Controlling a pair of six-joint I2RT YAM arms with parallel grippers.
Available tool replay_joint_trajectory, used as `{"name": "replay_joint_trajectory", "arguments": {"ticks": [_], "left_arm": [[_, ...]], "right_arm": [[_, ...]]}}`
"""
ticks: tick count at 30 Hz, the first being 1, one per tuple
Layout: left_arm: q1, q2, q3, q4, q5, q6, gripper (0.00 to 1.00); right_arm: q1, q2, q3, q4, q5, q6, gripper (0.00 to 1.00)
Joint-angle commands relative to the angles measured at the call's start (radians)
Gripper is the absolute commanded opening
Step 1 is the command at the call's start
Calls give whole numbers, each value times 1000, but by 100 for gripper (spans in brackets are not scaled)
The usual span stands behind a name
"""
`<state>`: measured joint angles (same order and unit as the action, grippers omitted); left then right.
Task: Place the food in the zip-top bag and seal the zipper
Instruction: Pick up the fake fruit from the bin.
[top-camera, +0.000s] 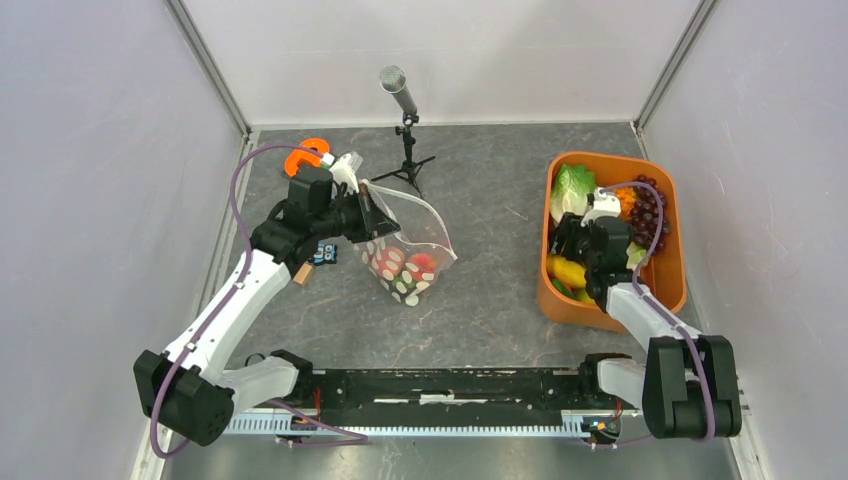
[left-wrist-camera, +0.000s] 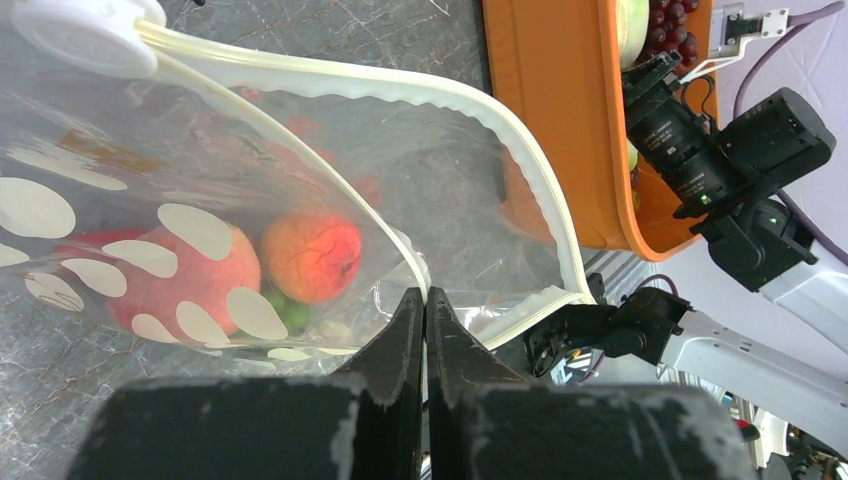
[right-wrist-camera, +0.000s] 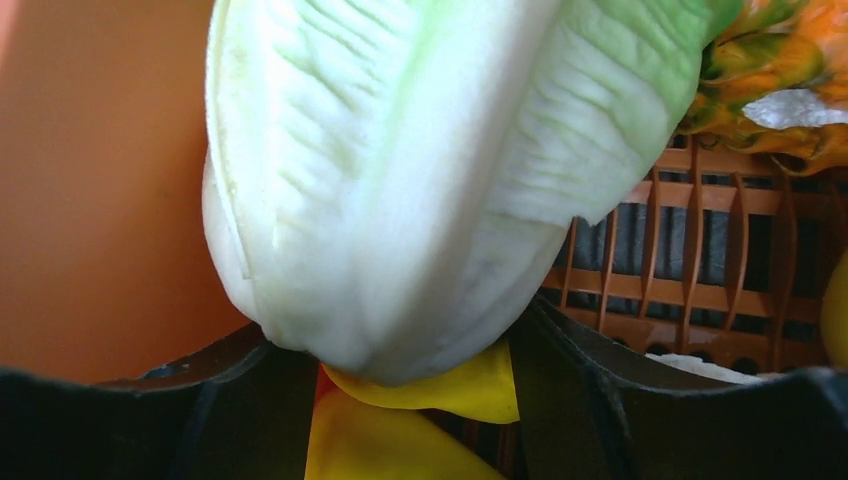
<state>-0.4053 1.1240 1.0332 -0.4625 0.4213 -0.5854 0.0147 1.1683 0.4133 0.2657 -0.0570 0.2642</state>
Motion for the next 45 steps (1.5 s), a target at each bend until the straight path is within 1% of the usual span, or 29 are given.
{"name": "replay_joint_trajectory", "arguments": {"ticks": [1, 2, 4, 5, 7, 13, 18, 26, 30, 35, 36, 39, 42, 45], "left_arm": [[-1, -5, -4, 24, 22, 37, 2], [-1, -4, -4, 24, 24, 37, 2], [-2, -6, -4, 24, 27, 38, 2], [-2, -6, -4, 24, 25, 36, 2], [-3, -9, -4, 24, 28, 34, 2], [-2, -21, -13, 27, 30, 24, 2], [-2, -26, -18, 27, 31, 21, 2], [-1, -20, -16, 33, 43, 19, 2], [-2, -20, -21, 37, 43, 18, 2], [-1, -22, -23, 41, 47, 17, 2], [-1, -21, -22, 41, 47, 18, 2], [-3, -24, -24, 41, 47, 18, 2], [-2, -24, -26, 41, 48, 20, 2], [-1, -27, -30, 41, 44, 20, 2]], "right_arm": [[-8, -86, 27, -30, -5, -24, 40], [-9, -106, 35, -50, -5, -25, 40], [-8, -144, 51, -94, 1, -44, 34], [-9, -162, 60, -126, 20, -50, 33], [-36, -177, 86, -195, 44, -69, 33], [-40, -228, 109, -321, 88, -96, 35], [-45, -289, 108, -336, 99, -89, 35], [-48, -389, 171, -378, 120, -85, 36], [-48, -394, 202, -403, 75, -83, 36], [-50, -413, 213, -406, 60, -55, 36], [-50, -420, 220, -408, 34, -48, 36], [-50, -427, 265, -440, 6, -19, 37], [-50, -441, 327, -491, 15, -23, 38], [-50, -489, 340, -487, 62, -33, 39]]}}
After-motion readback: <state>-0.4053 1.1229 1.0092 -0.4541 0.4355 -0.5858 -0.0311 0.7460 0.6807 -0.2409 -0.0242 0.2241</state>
